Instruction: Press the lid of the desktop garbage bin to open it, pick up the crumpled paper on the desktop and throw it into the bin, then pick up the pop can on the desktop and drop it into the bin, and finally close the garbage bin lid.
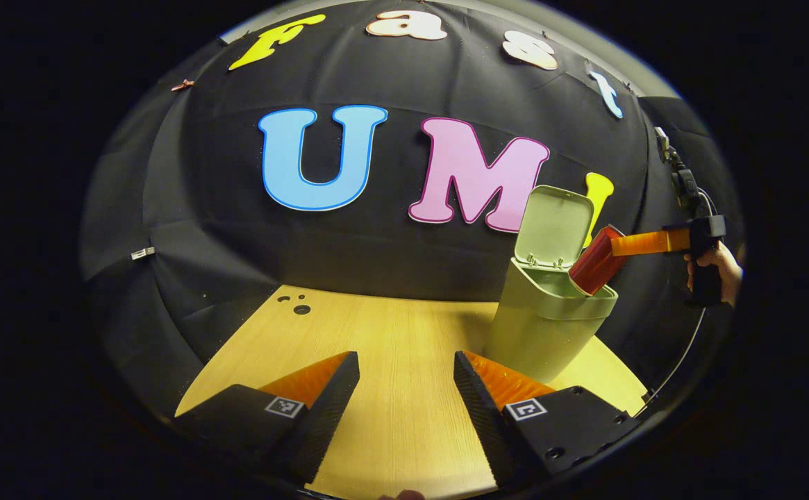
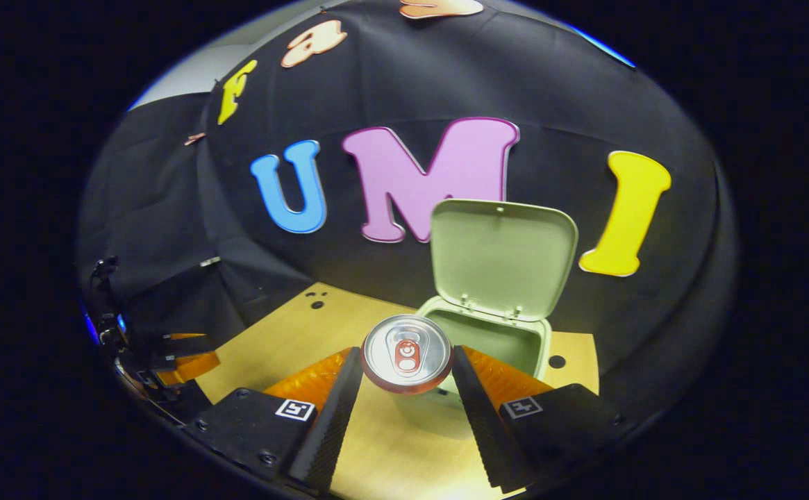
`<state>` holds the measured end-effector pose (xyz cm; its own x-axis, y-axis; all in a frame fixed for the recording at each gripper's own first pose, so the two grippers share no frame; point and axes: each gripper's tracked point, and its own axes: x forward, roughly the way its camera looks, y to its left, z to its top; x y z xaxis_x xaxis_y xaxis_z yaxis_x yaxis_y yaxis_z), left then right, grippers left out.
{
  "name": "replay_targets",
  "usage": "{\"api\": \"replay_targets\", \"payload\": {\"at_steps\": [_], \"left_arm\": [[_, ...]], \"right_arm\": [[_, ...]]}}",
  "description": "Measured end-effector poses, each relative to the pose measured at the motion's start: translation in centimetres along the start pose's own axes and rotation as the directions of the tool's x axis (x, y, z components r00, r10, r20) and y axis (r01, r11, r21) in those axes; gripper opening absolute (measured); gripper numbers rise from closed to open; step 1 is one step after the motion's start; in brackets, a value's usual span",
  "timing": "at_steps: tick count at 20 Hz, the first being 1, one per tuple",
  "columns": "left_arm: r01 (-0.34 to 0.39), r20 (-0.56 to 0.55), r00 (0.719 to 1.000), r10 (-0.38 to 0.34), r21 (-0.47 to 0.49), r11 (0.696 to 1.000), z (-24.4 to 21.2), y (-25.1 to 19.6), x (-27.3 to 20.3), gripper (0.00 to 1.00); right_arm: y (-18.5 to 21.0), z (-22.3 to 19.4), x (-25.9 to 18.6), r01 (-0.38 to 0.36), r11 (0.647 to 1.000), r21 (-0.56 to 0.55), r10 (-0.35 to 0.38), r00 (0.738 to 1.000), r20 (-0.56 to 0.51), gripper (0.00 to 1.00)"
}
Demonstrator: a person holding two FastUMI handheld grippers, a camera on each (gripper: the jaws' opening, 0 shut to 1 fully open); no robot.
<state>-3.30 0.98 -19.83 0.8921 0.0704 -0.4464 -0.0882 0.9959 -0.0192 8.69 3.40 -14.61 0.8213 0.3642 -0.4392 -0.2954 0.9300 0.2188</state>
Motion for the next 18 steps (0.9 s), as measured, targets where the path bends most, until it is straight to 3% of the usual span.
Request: {"api": "replay_targets", "payload": {"at_steps": [6,18], "left_arm": [[-0.013,-0.01,1.0,0.014,0.001,1.0,-0.4,0.0,-0.1,0.9],[-0.041,-0.026,0.999,0.041,-0.002,0.999,-0.8,0.2,-0.3,0.9]], "right_arm": [[-5.0,-1.6,3.3,0.108,0.994,0.006,-0.108,0.993,-0.048,0.83],[-6.8,-7.5,9.6,0.125,0.992,-0.016,-0.125,0.969,-0.212,0.83]]}}
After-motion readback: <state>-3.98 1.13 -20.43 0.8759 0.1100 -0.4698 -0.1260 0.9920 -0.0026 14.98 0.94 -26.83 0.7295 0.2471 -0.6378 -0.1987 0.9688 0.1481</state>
